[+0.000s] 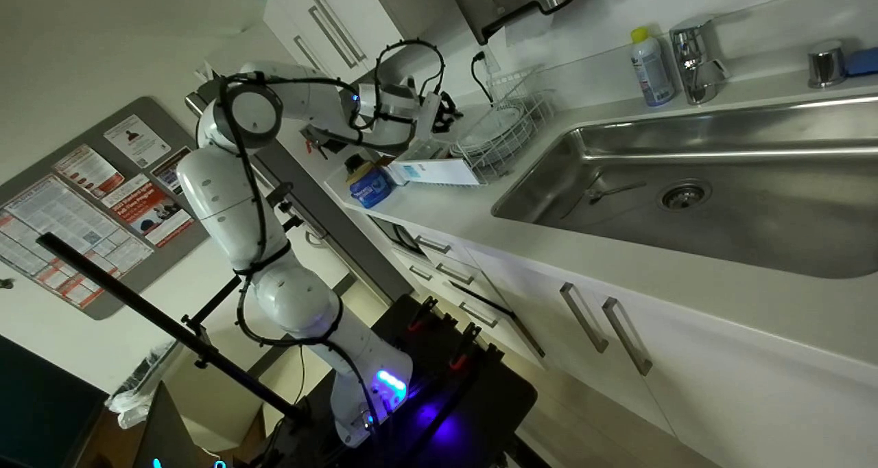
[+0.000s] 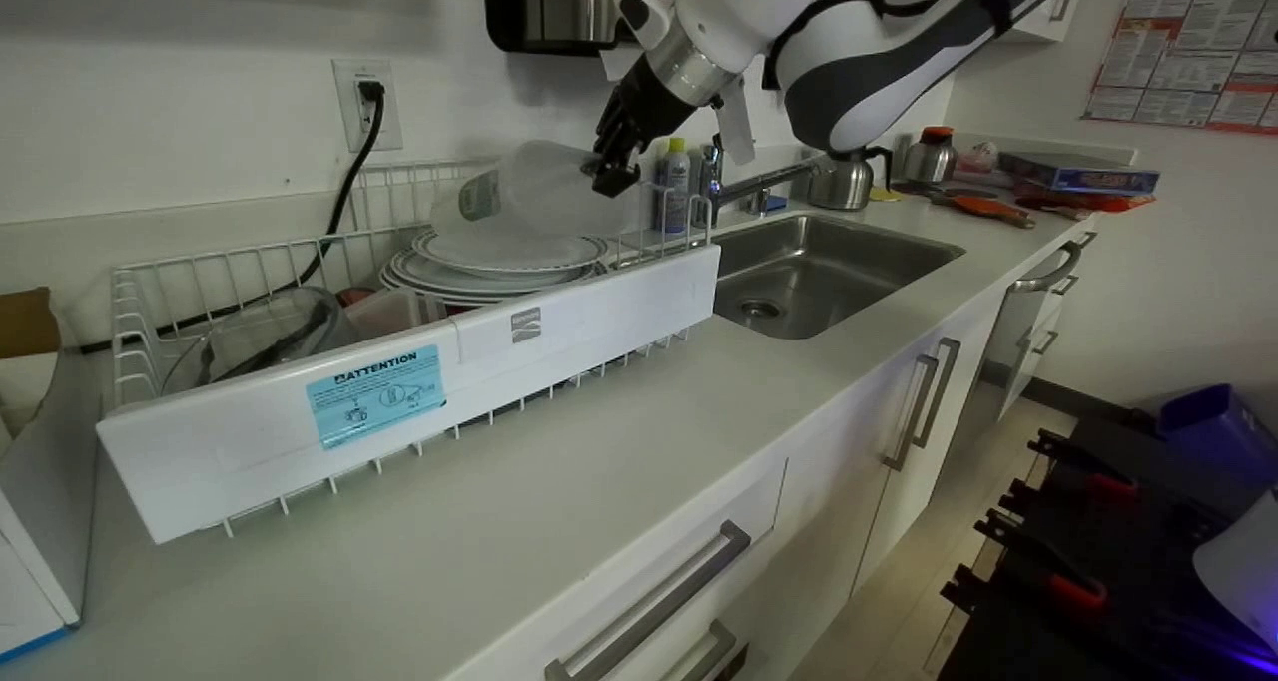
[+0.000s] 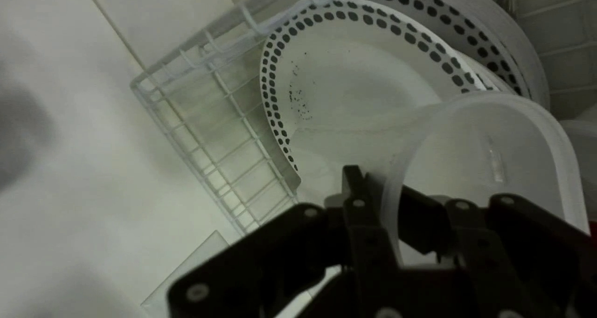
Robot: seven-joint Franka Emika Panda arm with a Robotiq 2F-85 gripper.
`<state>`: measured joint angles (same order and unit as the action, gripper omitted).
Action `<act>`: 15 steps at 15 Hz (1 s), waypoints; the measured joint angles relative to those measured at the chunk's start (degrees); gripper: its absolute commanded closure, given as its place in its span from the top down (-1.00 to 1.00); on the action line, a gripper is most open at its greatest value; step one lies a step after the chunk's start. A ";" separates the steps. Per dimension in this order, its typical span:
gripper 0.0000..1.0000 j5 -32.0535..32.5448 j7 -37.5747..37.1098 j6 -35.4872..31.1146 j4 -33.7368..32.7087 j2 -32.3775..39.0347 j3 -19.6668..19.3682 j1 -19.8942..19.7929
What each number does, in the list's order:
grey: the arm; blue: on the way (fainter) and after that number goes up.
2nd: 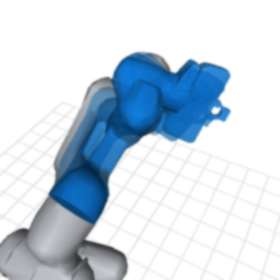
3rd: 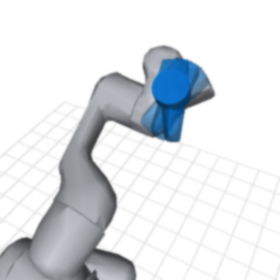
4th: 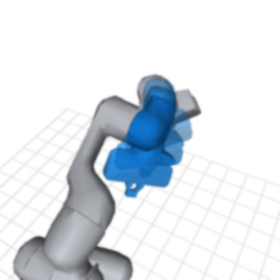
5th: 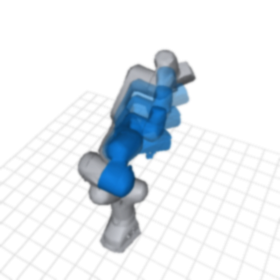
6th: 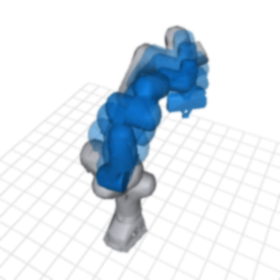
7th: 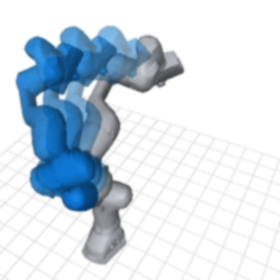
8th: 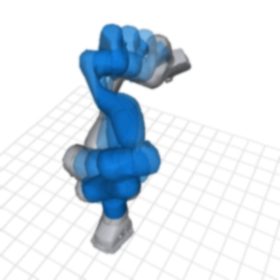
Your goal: Move the clear jar from the sink to the drying rack
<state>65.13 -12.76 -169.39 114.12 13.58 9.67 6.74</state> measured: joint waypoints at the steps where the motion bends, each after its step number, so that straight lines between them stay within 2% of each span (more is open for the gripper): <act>1: -0.36 0.00 0.00 -0.27 -0.21 0.06 0.04 0.00; 3: -0.20 0.00 0.00 -0.62 -0.48 0.28 0.06 0.00; 5: 0.12 -1.07 0.60 -0.63 -0.30 0.65 0.43 -0.04; 8: 0.55 -9.17 8.05 -0.53 1.65 0.51 2.17 -0.26; 11: 0.98 -17.50 15.29 -0.42 3.93 -1.05 5.66 -1.54; 15: 1.00 -26.80 19.27 0.02 6.33 -7.34 5.72 -0.82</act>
<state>38.33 6.51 -169.36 120.45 6.24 15.39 5.93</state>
